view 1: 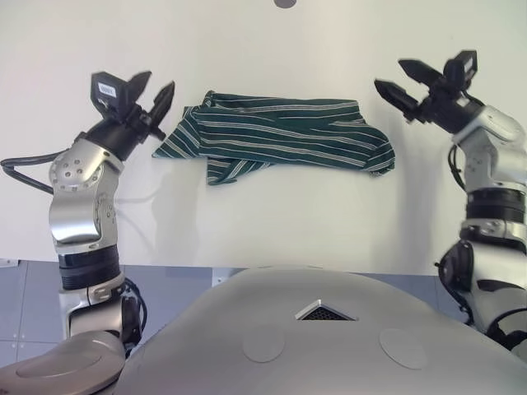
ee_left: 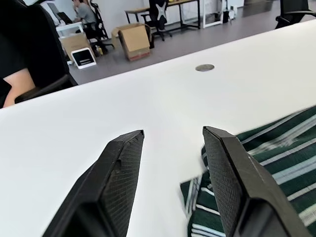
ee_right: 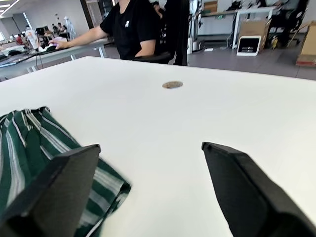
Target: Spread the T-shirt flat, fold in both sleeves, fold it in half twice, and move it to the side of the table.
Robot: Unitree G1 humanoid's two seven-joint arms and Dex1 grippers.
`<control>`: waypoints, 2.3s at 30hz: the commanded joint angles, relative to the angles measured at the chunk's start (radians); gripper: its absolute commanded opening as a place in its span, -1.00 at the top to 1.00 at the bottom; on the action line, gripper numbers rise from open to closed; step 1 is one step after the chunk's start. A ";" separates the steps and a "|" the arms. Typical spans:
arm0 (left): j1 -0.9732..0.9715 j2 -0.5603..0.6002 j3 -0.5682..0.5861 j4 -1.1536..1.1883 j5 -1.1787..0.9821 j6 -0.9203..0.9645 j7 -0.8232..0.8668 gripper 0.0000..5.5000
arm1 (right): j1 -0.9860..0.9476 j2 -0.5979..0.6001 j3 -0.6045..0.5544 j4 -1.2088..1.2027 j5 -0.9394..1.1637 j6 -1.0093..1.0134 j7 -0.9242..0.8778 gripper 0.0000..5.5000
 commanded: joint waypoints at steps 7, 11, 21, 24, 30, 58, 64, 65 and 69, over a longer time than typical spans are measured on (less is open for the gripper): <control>0.020 0.052 0.008 0.020 0.004 0.018 -0.030 0.21 | 0.111 -0.071 0.069 -0.162 0.056 0.236 0.081 0.13; 0.026 0.072 0.006 0.036 0.009 0.024 -0.042 0.21 | 0.115 -0.073 0.076 -0.168 0.051 0.239 0.080 0.38; -0.047 0.089 -0.065 0.159 -0.023 0.035 -0.160 0.21 | 0.091 -0.060 0.090 -0.169 0.040 0.223 0.065 1.00; -0.076 0.094 -0.079 0.214 -0.025 0.039 -0.187 0.21 | 0.086 -0.058 0.099 -0.170 0.035 0.218 0.062 1.00; -0.137 0.085 -0.094 0.330 -0.033 0.028 -0.237 0.21 | 0.082 -0.056 0.110 -0.161 0.027 0.204 0.057 1.00; -0.377 0.203 0.174 0.068 -0.505 0.221 -0.351 0.98 | -0.384 -0.221 0.079 -0.070 -0.024 0.096 0.147 1.00; -0.863 0.232 0.007 0.511 -0.227 0.029 -0.297 0.98 | -0.838 -0.077 0.157 0.376 -0.202 -0.174 0.046 1.00; -0.968 0.231 -0.038 0.648 -0.134 -0.049 -0.269 0.98 | -0.932 -0.049 0.158 0.497 -0.237 -0.240 -0.004 1.00; -1.289 0.204 -0.089 0.964 0.006 -0.250 -0.254 0.98 | -1.211 0.012 0.090 0.795 -0.262 -0.397 -0.153 1.00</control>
